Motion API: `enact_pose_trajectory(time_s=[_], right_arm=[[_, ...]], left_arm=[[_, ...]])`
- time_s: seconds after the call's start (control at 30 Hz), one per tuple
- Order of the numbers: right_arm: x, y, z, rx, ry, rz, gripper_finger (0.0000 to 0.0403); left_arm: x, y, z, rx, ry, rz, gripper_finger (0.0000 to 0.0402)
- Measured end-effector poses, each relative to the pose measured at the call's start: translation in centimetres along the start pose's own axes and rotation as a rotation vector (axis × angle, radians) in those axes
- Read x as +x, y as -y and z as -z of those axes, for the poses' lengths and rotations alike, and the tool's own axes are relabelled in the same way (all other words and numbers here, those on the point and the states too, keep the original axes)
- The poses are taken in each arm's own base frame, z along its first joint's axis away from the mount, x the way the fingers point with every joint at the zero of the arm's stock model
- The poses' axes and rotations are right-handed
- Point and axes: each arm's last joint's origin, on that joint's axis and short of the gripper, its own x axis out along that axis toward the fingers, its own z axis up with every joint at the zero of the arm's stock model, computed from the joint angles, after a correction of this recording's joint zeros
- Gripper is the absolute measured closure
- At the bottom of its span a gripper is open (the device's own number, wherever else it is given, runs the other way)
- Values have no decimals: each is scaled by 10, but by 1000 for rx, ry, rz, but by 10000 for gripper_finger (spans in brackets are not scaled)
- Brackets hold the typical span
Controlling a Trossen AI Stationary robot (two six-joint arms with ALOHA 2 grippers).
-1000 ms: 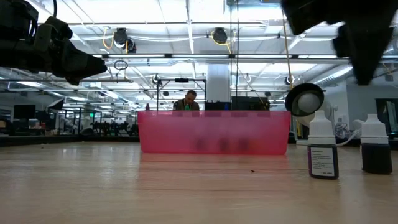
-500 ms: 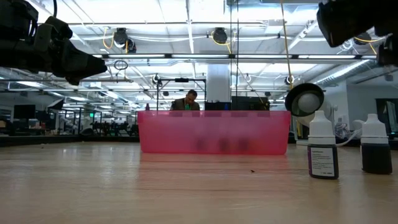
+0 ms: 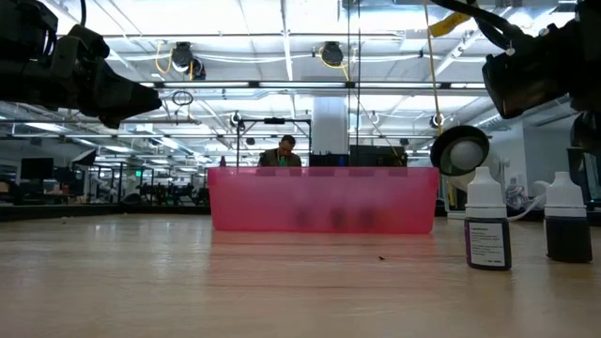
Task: Pick & Place food coloring
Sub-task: Put the small green food coloring bottle into the red bin
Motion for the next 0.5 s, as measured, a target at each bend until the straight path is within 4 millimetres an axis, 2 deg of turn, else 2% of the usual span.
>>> enact_pose_trajectory(time_s=[0.23, 0.5], right_arm=[[0, 0, 0, -12, -1, 2, 273], [0, 0, 2, -7, -54, -16, 331]], left_arm=[[0, 0, 0, 0, 0, 0, 265], [0, 0, 0, 0, 0, 0, 265]])
